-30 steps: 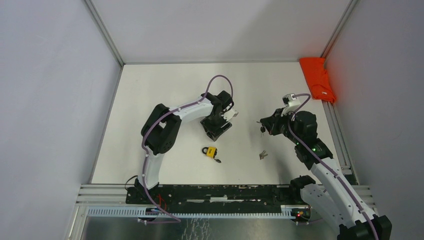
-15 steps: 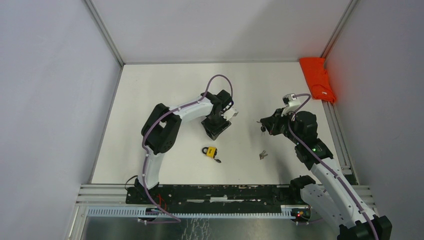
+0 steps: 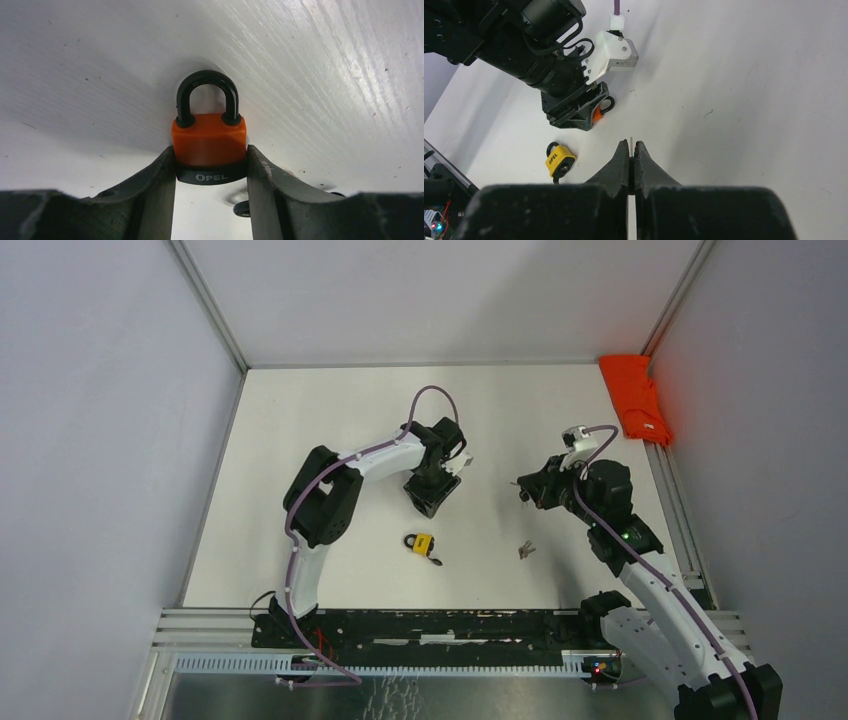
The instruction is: Unlock with the key
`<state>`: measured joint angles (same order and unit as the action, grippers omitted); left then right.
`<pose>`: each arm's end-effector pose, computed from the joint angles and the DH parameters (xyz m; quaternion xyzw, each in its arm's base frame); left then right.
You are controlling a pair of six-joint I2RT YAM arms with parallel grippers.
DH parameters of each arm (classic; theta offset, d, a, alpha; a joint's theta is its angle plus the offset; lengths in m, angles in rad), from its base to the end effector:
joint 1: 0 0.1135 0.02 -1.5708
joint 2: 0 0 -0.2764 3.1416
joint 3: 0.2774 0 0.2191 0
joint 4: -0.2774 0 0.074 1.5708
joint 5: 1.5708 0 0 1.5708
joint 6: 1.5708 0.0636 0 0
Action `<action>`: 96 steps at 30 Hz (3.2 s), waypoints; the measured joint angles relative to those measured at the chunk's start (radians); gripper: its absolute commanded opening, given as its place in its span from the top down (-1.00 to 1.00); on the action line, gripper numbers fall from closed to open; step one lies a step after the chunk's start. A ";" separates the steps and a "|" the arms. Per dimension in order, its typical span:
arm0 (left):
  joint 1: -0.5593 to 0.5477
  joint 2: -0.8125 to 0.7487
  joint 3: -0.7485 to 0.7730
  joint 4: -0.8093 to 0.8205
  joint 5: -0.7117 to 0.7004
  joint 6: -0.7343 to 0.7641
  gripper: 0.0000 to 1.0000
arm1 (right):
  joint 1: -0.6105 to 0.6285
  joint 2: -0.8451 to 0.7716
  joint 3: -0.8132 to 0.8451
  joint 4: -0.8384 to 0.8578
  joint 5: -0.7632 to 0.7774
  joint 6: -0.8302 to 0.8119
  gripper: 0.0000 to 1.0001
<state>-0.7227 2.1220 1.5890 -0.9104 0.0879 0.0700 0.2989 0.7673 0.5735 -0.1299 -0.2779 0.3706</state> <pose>0.2920 -0.2649 0.1573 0.3875 0.9186 -0.0619 0.0462 0.1550 0.0660 0.2807 -0.0520 0.8064 0.2962 0.5093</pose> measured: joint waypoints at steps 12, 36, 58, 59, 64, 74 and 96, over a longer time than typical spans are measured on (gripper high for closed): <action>0.032 0.021 0.043 0.242 0.074 -0.416 0.96 | 0.000 0.018 -0.032 0.072 -0.039 0.016 1.00; 0.182 0.081 0.084 0.473 0.338 -0.939 0.96 | 0.000 0.174 -0.269 0.473 -0.037 0.098 1.00; 0.203 -0.180 -0.256 0.965 0.390 -1.282 0.96 | 0.239 0.338 -0.351 0.925 0.305 0.120 1.00; 0.202 -0.189 -0.258 0.972 0.390 -1.292 0.96 | 0.258 0.342 -0.349 0.941 0.330 0.105 1.00; 0.201 -0.242 -0.288 0.977 0.390 -1.331 0.96 | 0.314 0.361 -0.344 1.020 0.446 0.039 1.00; 0.186 -0.313 -0.328 0.993 0.390 -1.366 0.96 | 0.422 0.476 -0.278 1.176 0.597 -0.053 1.00; 0.182 -0.316 -0.394 1.079 0.421 -1.444 0.96 | 0.506 0.587 -0.198 1.335 0.769 -0.116 1.00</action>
<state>-0.5411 1.8057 1.1950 0.1684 0.5091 -1.3735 0.8051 1.3548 0.3756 1.2053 0.4915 0.2550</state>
